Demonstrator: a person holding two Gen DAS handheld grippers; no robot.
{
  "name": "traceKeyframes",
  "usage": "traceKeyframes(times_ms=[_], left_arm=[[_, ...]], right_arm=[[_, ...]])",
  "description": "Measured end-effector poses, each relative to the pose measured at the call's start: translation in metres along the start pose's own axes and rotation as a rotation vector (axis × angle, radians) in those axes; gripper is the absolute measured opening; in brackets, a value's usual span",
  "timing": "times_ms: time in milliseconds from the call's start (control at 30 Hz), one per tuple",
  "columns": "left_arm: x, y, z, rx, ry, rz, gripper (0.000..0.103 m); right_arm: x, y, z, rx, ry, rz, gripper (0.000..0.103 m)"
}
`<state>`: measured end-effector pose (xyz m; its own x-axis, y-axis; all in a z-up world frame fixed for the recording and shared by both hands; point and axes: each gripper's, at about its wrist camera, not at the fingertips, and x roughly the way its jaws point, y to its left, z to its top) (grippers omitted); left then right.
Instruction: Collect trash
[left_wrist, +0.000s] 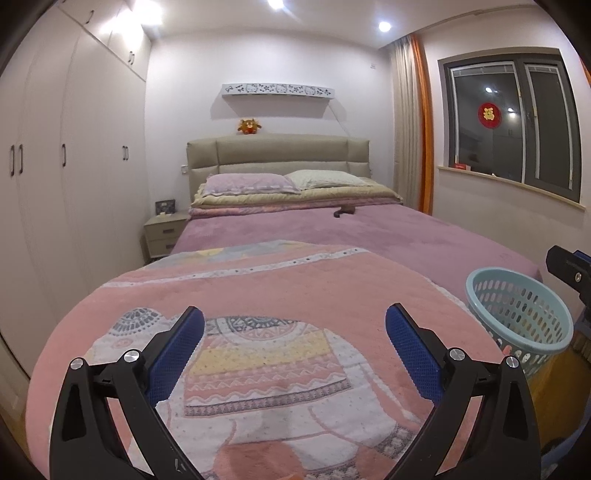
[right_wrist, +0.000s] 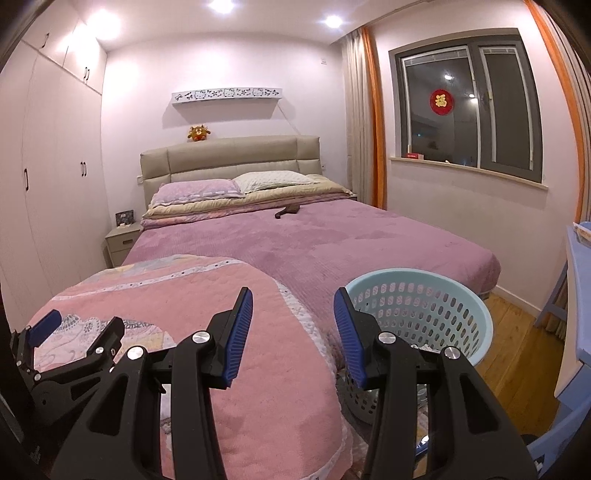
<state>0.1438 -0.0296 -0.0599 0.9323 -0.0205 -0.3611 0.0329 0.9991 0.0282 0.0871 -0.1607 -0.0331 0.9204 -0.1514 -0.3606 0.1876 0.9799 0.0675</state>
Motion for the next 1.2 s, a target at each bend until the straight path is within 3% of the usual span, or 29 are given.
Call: traceKeyframes(times_ms=[1200], left_arm=[[0.0050, -0.0030, -0.0001, -0.007, 0.036, -0.031, 0.096]], right_arm=[[0.0066, -0.0009, -0.0042, 0.019, 0.028, -0.015, 0.046]])
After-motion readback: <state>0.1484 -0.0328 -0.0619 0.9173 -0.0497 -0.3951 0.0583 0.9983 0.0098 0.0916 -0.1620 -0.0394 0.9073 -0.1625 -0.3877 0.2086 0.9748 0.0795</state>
